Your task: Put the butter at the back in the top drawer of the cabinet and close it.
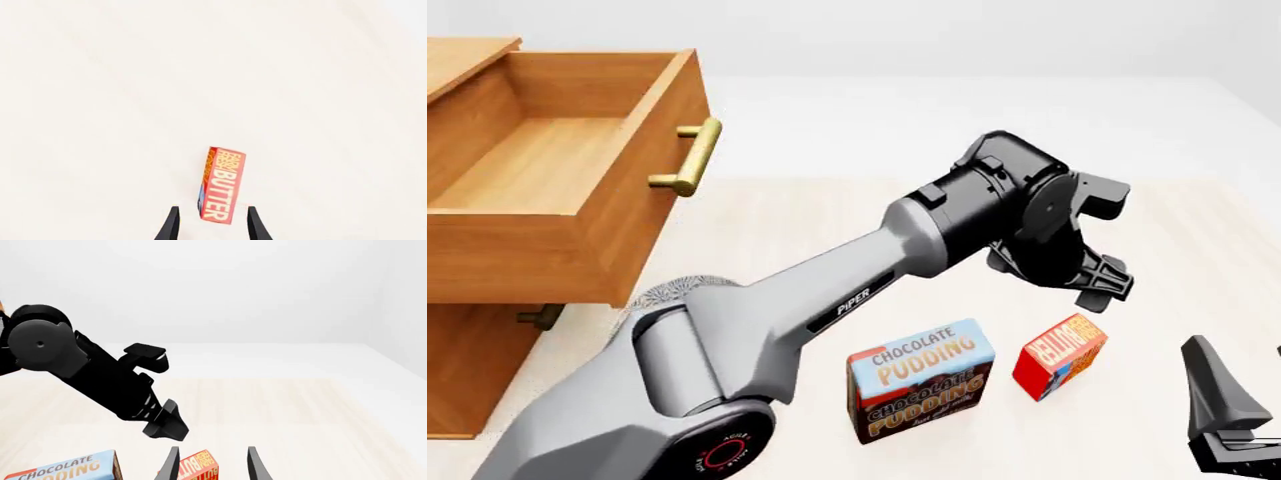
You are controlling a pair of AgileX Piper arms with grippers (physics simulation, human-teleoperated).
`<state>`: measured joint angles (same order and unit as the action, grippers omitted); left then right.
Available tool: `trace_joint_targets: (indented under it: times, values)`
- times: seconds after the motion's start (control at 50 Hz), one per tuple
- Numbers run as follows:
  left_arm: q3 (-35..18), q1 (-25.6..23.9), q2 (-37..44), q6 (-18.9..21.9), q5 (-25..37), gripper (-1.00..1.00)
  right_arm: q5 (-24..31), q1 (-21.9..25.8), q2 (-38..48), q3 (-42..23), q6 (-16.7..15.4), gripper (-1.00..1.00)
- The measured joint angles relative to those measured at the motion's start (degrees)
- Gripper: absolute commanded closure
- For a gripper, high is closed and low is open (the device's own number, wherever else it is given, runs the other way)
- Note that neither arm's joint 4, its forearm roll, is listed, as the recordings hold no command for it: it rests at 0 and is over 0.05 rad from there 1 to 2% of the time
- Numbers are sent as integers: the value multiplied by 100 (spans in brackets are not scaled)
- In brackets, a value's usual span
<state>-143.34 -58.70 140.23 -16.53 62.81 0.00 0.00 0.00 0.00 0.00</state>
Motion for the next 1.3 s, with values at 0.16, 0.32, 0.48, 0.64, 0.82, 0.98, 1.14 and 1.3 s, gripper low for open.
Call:
trace_joint_targets:
  times: [0.16, 0.32, 0.48, 0.64, 0.82, 0.98, 1.14, 1.3]
  values:
    - [4, -64, 120, -49, -27, -100, 0, 0, 0, 0, 0, -100]
    - [-96, -105, 288, -44, 11, -100, 0, 0, 0, 0, 0, -100]
    - [-302, -114, 481, 13, 127, -100, 0, 0, 0, 0, 0, -100]
    - [-477, -113, 658, 79, 233, -100, 0, 0, 0, 0, 0, -100]
    - [-698, -143, 837, 117, 351, -100, 0, 0, 0, 0, 0, -100]
    - [-927, -183, 994, 132, 472, -100, 0, 0, 0, 0, 0, -100]
    - [-1106, -216, 1122, 150, 566, -100, 0, 0, 0, 0, 0, -100]
    - [-1219, -244, 1216, 157, 615, -100, 0, 0, 0, 0, 0, -100]
